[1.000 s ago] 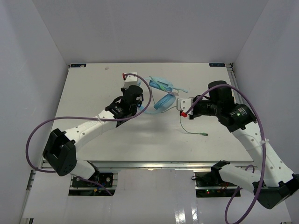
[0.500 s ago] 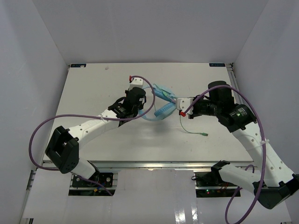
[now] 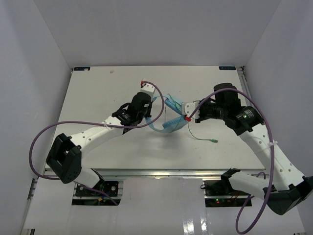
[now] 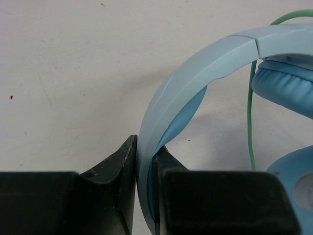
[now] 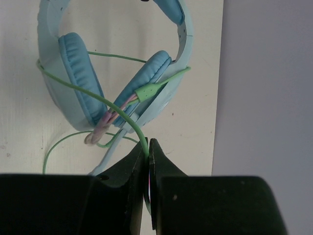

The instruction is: Wrap the headphones

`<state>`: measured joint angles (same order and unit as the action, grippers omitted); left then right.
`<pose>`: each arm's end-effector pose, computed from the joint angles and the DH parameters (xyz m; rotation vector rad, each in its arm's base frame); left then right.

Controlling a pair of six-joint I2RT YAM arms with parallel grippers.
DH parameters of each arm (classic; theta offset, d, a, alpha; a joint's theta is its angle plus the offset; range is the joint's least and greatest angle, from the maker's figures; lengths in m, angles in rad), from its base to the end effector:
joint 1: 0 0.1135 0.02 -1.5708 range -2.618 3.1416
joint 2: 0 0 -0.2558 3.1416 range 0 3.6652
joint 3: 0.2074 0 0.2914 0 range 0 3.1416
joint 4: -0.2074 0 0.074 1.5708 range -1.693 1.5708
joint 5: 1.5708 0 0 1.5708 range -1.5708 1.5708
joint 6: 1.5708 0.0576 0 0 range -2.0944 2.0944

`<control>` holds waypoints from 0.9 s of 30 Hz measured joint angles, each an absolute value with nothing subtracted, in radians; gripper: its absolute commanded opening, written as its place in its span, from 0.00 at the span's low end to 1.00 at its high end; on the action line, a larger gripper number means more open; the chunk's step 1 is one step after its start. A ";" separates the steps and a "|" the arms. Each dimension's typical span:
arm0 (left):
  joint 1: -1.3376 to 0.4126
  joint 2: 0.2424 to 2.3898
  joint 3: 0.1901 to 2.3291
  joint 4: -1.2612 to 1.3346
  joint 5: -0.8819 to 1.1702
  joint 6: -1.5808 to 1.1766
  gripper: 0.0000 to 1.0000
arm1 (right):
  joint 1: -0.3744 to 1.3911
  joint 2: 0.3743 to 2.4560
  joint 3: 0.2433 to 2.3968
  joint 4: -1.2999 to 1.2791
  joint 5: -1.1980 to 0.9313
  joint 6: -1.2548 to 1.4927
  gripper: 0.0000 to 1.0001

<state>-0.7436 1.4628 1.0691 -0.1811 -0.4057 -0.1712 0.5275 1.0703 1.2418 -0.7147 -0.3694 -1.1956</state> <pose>0.2990 -0.2441 0.2448 0.3646 2.0640 -0.1158 0.2292 0.1576 0.3797 -1.7066 1.1781 -0.0176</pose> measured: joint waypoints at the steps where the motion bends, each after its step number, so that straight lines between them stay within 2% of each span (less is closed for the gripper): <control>1: -0.744 1.463 1.067 -0.177 -0.382 -0.162 0.00 | 0.529 1.082 1.245 -0.710 -0.371 -1.201 0.10; 12: -0.743 1.422 1.017 -0.130 -0.174 -0.128 0.00 | 0.533 1.146 1.249 -0.676 -0.421 -1.218 0.18; 23: -0.744 1.319 0.985 -0.119 -0.052 -0.135 0.00 | 0.509 1.201 1.247 -0.580 -0.432 -1.170 0.40; 27: -0.743 1.279 0.969 -0.119 -0.041 -0.141 0.00 | 0.476 1.221 1.247 -0.556 -0.450 -1.136 0.45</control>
